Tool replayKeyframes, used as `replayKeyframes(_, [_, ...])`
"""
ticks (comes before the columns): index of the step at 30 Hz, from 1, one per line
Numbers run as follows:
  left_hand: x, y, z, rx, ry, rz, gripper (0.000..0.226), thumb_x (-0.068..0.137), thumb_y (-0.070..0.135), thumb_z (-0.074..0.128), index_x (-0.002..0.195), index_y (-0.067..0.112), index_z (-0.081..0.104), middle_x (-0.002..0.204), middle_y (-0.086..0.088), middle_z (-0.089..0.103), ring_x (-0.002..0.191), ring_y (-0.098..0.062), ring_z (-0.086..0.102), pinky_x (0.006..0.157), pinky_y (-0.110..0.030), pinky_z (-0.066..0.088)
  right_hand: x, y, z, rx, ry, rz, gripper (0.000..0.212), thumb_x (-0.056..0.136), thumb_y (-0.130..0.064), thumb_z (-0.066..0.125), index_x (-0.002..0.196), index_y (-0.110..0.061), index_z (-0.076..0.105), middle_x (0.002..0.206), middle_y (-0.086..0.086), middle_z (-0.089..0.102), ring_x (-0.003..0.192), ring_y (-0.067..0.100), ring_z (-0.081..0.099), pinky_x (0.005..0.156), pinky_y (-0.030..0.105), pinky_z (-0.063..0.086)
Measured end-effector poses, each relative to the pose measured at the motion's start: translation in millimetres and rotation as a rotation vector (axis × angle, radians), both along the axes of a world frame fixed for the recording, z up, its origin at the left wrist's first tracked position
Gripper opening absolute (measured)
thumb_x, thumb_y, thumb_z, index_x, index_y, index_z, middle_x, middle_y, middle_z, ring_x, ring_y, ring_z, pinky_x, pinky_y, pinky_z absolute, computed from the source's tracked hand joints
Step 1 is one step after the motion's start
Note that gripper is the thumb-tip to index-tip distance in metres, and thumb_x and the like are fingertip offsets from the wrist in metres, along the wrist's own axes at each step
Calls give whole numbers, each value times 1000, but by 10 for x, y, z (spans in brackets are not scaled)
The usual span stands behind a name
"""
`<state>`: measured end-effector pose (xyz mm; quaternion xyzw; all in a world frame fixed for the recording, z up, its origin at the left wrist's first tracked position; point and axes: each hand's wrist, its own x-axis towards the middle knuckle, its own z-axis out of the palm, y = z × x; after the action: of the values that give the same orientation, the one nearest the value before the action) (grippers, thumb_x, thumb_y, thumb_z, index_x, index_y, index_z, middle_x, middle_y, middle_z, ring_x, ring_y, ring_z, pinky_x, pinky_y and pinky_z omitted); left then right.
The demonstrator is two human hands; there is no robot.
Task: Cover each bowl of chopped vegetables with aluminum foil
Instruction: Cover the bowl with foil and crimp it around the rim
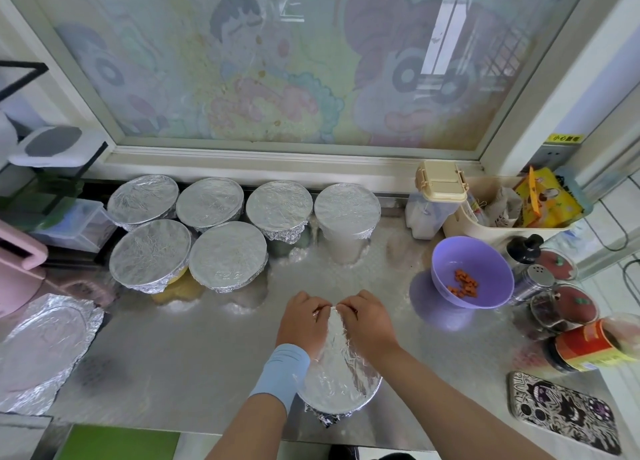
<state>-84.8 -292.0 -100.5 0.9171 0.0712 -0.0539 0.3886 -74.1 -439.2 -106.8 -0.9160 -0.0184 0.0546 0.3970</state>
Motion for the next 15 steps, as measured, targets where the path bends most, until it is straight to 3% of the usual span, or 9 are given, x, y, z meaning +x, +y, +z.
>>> replayKeyframes(4, [20, 0, -34, 5, -9, 7, 20, 97, 25, 51, 98, 25, 71, 88, 10, 48, 94, -10, 49, 82, -21, 40, 35, -3, -52, -36, -5, 30, 20, 95, -25, 57, 85, -20, 74, 80, -6, 49, 74, 10, 51, 69, 25, 43])
replayKeyframes(9, [-69, -5, -52, 37, -26, 92, 24, 100, 22, 43, 94, 21, 66, 93, 6, 48, 95, -14, 50, 80, -27, 44, 178, 27, 19, -146, -91, 229, 20, 95, -28, 54, 96, -26, 74, 92, -7, 58, 88, 13, 55, 89, 29, 38])
replayKeyframes(12, [-103, -28, -46, 39, -25, 121, 24, 99, 20, 42, 92, 20, 64, 96, 5, 49, 96, -17, 51, 80, -31, 46, 173, 29, 15, -176, -115, 202, 17, 93, -31, 59, 102, -29, 72, 101, -9, 56, 96, 10, 51, 92, 27, 32])
replayKeyframes(15, [-76, -70, -7, 14, -63, 103, 23, 96, 12, 44, 94, 20, 66, 97, 7, 50, 97, -14, 49, 79, -25, 43, 135, 6, -6, -163, -113, 118, 12, 90, -27, 62, 97, -24, 71, 97, -8, 56, 95, 13, 51, 91, 30, 39])
